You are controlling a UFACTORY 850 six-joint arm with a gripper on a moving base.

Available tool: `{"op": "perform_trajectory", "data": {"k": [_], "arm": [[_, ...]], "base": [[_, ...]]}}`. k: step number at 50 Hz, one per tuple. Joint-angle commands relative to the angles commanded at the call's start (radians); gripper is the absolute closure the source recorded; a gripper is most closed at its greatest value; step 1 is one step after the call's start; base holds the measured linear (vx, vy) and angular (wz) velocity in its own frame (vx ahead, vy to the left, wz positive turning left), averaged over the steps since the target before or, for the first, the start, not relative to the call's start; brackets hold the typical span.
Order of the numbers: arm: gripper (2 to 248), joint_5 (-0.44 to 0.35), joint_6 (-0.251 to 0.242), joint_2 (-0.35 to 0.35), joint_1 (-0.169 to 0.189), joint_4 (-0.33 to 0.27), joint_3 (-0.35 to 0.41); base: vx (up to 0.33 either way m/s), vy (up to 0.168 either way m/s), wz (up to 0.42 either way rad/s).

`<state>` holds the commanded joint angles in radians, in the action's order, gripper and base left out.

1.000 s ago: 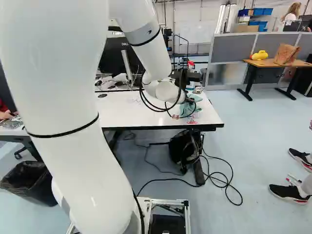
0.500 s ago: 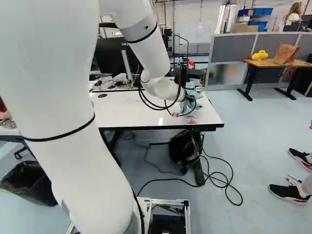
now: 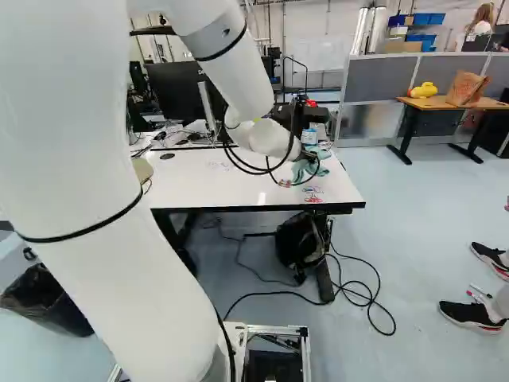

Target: Clean the table with the green towel

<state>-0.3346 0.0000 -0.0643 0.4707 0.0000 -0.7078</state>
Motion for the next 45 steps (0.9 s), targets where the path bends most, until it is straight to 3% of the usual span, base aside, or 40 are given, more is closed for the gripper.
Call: {"op": "perform_trajectory", "data": {"k": [35, 45], "arm": [[197, 0.363, 0.000, 0.098, 0.000, 0.000, 0.011], [197, 0.468, 0.000, 0.098, 0.000, 0.000, 0.011]], "base": [[0.000, 0.000, 0.000], [0.000, 0.000, 0.000]]}}
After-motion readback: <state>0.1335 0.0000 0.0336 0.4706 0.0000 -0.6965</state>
